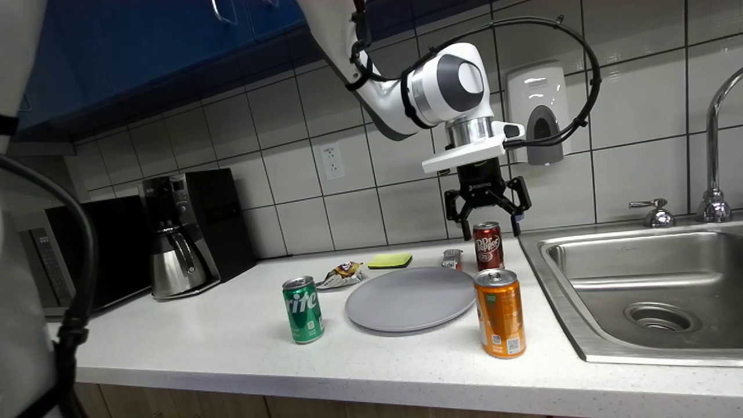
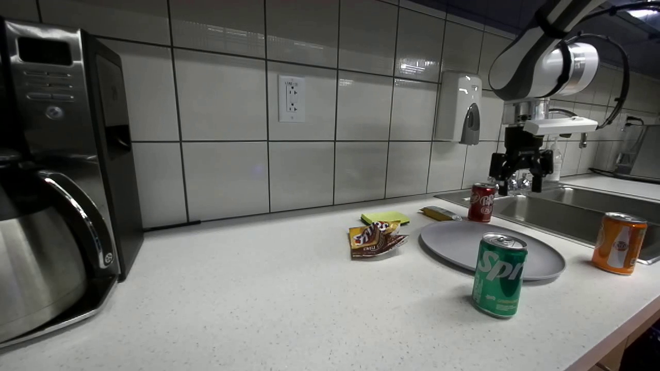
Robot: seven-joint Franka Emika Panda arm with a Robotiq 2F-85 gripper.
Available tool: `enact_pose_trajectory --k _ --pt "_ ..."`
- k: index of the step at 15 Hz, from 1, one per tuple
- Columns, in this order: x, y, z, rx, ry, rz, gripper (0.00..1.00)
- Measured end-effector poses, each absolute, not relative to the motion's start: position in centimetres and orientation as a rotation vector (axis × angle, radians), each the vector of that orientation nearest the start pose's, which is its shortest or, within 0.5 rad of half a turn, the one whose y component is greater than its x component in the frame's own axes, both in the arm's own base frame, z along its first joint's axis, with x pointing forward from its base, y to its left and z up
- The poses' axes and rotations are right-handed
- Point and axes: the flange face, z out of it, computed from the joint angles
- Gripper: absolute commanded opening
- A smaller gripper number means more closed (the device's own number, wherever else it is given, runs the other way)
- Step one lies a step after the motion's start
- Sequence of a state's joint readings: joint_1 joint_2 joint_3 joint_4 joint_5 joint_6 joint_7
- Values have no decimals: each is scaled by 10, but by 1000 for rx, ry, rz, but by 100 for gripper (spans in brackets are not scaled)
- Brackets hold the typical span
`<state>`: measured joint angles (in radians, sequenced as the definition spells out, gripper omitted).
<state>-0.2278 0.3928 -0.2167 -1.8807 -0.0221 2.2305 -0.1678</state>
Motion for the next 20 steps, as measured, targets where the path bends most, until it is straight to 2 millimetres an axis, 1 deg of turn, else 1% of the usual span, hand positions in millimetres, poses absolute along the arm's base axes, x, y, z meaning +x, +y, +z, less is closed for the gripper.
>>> enact_pose_trajectory --k 8,13,20 --pt "597 -255 282 -3208 351 107 100" --pt "613 -253 280 -3217 332 86 100" --pt "626 -255 277 -3226 321 71 100"
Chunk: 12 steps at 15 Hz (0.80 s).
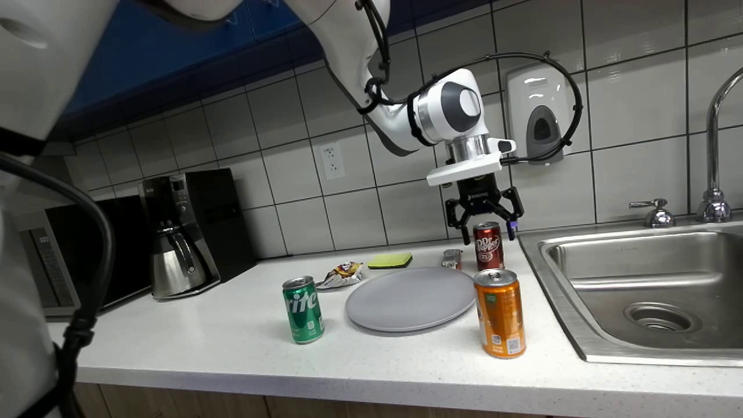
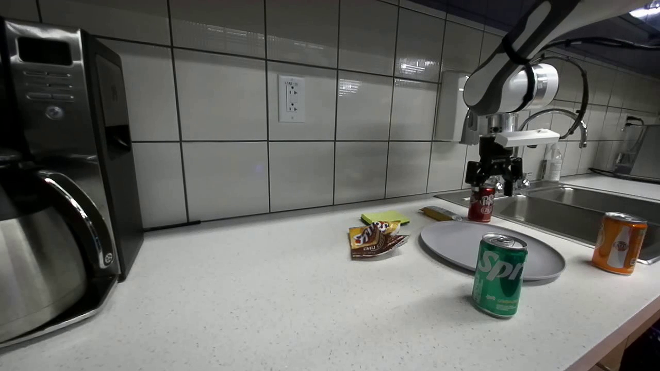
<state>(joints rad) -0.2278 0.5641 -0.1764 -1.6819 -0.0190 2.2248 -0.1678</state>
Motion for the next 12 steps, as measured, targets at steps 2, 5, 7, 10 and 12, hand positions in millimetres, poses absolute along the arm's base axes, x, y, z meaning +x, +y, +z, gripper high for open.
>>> enact_pose_trajectory --k 2,5,7,10,12 --pt "630 -255 275 -3228 318 67 100" --pt "637 -254 273 -3231 310 61 100" --pt "641 -253 272 -3232 303 58 100" --pt "646 -252 271 -3233 298 58 72" --pt "649 -253 270 -3235 297 56 56"
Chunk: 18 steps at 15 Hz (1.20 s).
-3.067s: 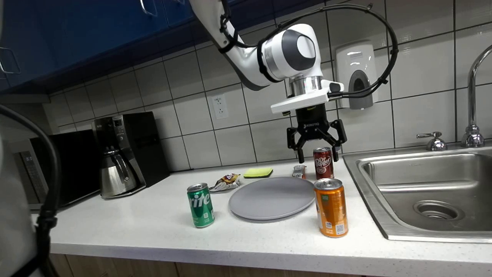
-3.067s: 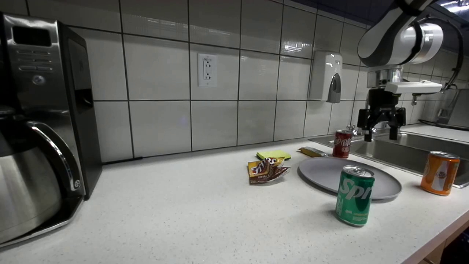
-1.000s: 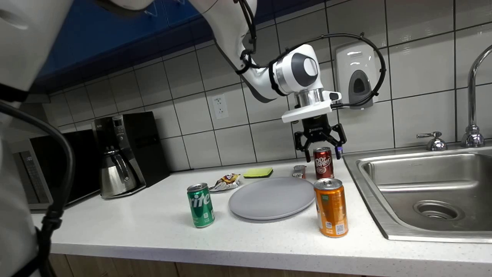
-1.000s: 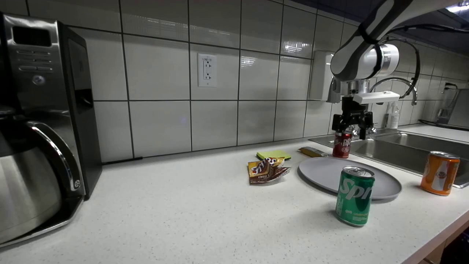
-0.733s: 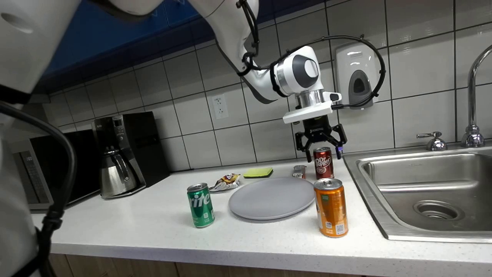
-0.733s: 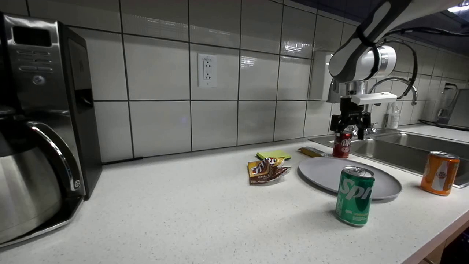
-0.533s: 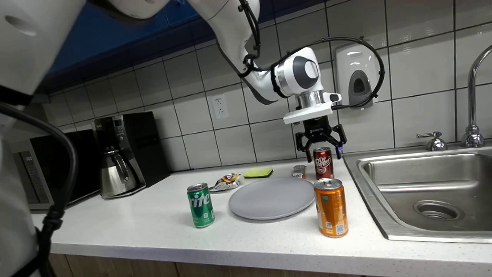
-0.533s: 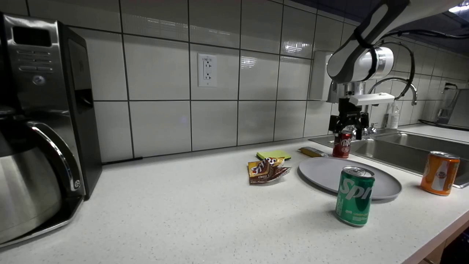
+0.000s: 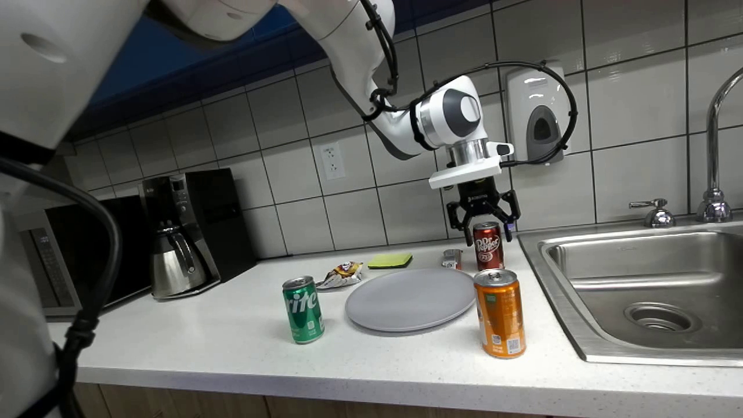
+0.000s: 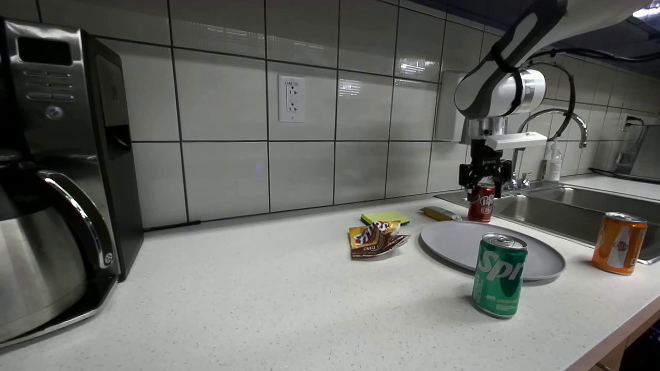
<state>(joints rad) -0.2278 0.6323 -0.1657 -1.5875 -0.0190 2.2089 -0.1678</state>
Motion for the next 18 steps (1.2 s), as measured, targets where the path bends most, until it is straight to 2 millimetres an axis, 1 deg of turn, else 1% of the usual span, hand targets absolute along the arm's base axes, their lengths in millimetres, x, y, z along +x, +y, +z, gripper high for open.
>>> enact_pose_trajectory --k 1,2,3,10,14,18 --pt "650 -253 270 -3236 296 54 47" --pt "650 -253 270 -3236 296 52 41" --pt "651 -253 271 -3237 296 49 39" --pt "652 -252 273 -3237 294 43 39" --pt "654 -248 286 -3237 285 7 39" --pt "655 -236 299 -3231 259 -16 39"
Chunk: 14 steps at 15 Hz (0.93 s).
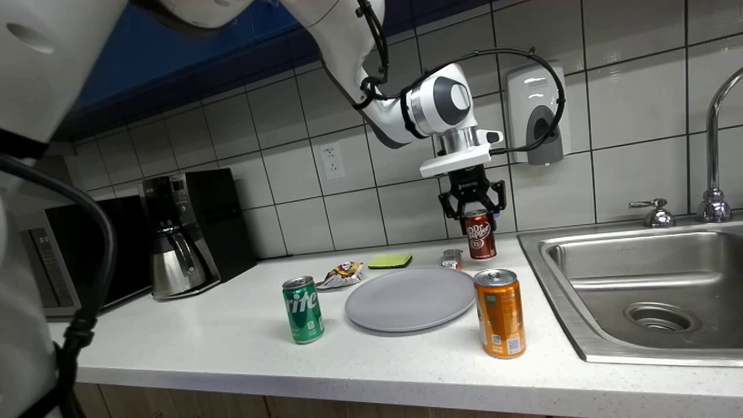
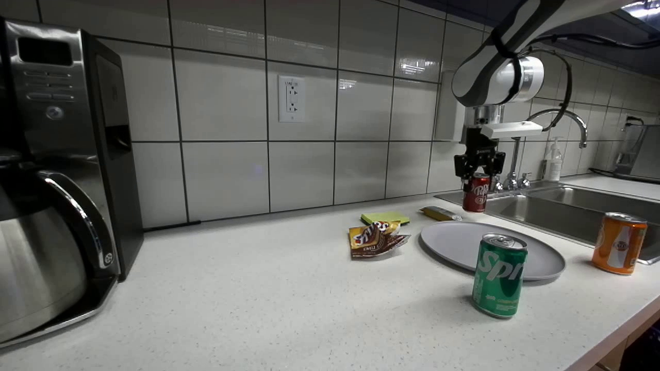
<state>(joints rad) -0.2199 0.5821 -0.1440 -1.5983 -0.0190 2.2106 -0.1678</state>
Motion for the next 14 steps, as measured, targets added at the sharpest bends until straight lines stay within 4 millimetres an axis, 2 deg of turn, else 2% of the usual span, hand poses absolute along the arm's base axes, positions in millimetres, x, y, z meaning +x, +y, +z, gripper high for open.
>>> enact_pose_trajectory --k 5,14 --pt "653 -204 300 -3222 211 -4 39" --pt "640 -125 294 -3208 157 39 39"
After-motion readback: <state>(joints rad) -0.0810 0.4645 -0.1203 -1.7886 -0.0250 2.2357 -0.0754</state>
